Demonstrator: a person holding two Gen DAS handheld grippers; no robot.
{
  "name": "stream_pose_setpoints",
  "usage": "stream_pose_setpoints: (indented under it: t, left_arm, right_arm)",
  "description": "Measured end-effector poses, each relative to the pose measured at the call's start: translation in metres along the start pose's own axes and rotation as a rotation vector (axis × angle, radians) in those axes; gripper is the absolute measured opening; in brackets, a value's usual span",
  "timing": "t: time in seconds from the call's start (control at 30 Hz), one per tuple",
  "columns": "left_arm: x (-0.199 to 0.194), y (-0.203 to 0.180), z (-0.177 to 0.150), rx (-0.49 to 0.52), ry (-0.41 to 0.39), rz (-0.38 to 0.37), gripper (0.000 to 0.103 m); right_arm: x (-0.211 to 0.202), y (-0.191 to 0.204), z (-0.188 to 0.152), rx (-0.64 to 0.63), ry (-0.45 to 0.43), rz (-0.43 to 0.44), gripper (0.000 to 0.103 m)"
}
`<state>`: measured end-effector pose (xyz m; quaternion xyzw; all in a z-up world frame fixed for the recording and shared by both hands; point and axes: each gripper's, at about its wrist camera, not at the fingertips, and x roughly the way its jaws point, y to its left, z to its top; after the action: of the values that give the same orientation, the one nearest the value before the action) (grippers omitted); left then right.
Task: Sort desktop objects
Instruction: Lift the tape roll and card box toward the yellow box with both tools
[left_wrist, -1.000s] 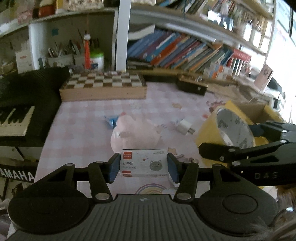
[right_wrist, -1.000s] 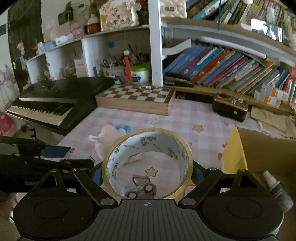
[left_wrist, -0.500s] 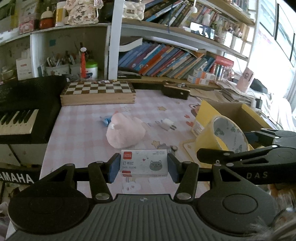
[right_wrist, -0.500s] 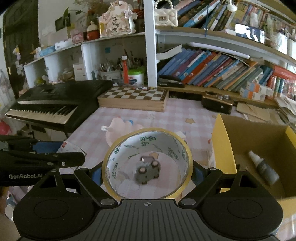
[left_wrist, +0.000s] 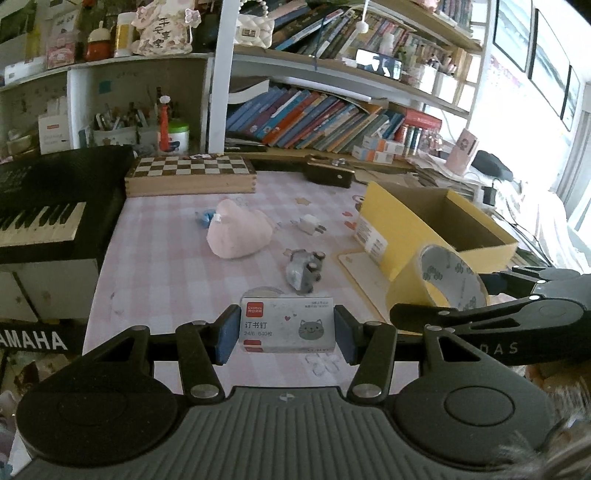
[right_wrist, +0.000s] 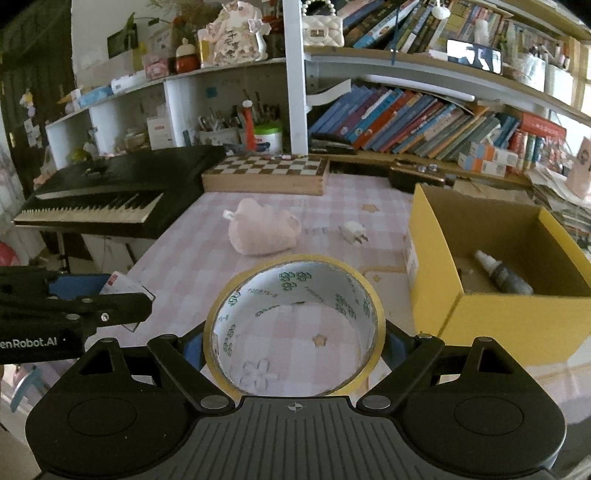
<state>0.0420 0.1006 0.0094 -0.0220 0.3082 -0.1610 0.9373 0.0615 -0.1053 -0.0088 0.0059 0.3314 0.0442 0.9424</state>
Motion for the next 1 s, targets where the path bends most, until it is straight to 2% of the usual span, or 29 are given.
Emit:
stream_pose_setpoints:
  t: [0.17,0.5,1.0]
  left_arm:
    - [-0.012,-0.010,-0.013,0.024,0.010,-0.033,0.051]
    - [-0.018,-0.042,-0.034,0.115,0.055,-0.157,0.051]
    - [-0.004,-0.090,-0.034,0.248,0.090,-0.344,0.051]
  right_arm:
    - [-0.018,0.004,-0.019,0.021,0.004,-0.016,0.090]
    - [-0.055,-0.009,-0.061,0.128,0.021,-0.113,0.090]
    - [-0.091,-0.036,-0.091,0.264,0.029,-0.274,0.090]
